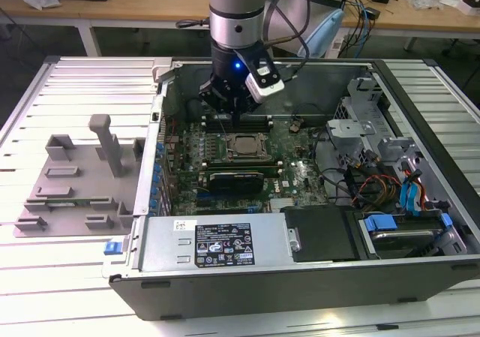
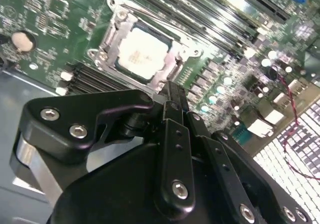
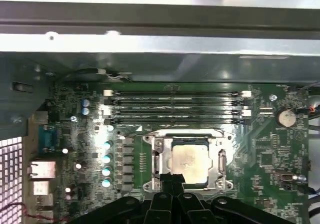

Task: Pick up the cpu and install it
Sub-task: 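Install the first cpu locking lever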

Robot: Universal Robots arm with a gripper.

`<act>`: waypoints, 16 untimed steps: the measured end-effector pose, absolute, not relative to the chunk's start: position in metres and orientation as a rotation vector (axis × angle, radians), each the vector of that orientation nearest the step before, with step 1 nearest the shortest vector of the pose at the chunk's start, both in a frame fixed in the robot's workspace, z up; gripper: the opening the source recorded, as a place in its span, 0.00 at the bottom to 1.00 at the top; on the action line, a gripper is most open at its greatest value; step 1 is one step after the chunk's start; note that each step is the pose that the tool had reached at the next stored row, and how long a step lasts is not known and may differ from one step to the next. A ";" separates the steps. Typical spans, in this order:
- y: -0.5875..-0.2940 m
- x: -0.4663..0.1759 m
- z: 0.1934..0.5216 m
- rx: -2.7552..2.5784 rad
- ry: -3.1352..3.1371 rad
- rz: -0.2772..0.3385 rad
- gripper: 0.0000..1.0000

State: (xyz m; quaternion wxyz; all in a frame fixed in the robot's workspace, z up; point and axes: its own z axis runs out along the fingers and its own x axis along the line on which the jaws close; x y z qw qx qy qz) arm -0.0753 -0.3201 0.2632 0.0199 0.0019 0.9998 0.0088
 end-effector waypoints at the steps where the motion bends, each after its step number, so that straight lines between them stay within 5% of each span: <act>1: -0.320 -0.081 0.263 0.006 3.102 0.028 0.11; 6: -0.320 -0.106 0.263 0.006 3.100 0.039 0.11; 11: -0.320 -0.119 0.262 0.009 3.092 0.203 0.11; 14: -0.320 -0.122 0.262 0.013 3.079 0.351 0.11; 16: -0.320 -0.122 0.261 0.013 3.078 0.357 0.11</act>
